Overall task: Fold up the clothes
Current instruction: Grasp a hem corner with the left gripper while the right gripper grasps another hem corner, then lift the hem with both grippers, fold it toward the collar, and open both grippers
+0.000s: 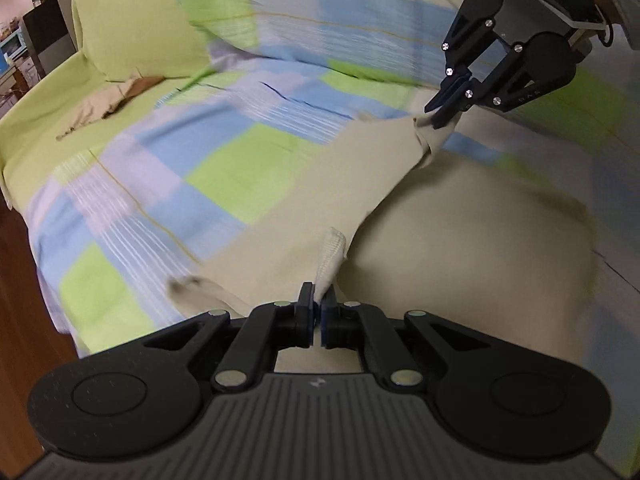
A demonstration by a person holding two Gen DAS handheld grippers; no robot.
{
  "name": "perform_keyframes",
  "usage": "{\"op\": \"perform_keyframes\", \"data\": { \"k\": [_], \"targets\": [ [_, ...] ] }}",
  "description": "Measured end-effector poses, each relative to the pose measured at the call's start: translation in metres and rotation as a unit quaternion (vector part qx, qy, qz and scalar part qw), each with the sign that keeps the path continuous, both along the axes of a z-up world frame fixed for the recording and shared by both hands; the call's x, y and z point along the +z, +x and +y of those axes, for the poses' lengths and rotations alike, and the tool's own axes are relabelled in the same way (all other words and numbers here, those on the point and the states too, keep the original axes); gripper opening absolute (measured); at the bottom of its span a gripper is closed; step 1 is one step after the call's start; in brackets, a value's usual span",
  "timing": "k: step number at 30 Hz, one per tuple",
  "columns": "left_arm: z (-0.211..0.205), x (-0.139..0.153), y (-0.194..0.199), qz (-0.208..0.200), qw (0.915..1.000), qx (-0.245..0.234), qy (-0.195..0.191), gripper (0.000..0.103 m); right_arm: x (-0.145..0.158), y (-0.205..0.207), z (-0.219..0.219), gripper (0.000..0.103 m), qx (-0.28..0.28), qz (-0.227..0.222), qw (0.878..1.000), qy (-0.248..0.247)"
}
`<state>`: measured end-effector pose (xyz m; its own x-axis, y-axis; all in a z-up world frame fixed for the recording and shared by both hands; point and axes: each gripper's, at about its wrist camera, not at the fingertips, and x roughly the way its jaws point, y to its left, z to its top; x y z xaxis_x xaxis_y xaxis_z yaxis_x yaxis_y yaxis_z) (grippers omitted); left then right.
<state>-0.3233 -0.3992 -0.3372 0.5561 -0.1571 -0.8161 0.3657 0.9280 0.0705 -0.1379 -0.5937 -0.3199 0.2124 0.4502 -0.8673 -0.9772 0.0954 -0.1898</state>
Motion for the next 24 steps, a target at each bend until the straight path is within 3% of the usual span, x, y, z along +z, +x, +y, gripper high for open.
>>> {"op": "perform_keyframes", "data": {
  "k": [9,19,24],
  "targets": [
    [-0.059,-0.037,-0.073,-0.026,0.9975,-0.051,0.041,0.000,-0.038,-0.090,-0.058,0.005,0.010,-0.012,1.000,-0.010],
    [-0.090,-0.047,-0.127,-0.048,0.9888,-0.115,0.083,0.000,-0.053,-0.142,-0.093,0.005,-0.005,-0.001,1.000,-0.006],
    [-0.092,-0.055,-0.130,-0.042,0.9893,-0.113,0.083,0.000,-0.053,-0.155,-0.104,0.005,-0.013,0.001,1.000,-0.003]
  ]
}}
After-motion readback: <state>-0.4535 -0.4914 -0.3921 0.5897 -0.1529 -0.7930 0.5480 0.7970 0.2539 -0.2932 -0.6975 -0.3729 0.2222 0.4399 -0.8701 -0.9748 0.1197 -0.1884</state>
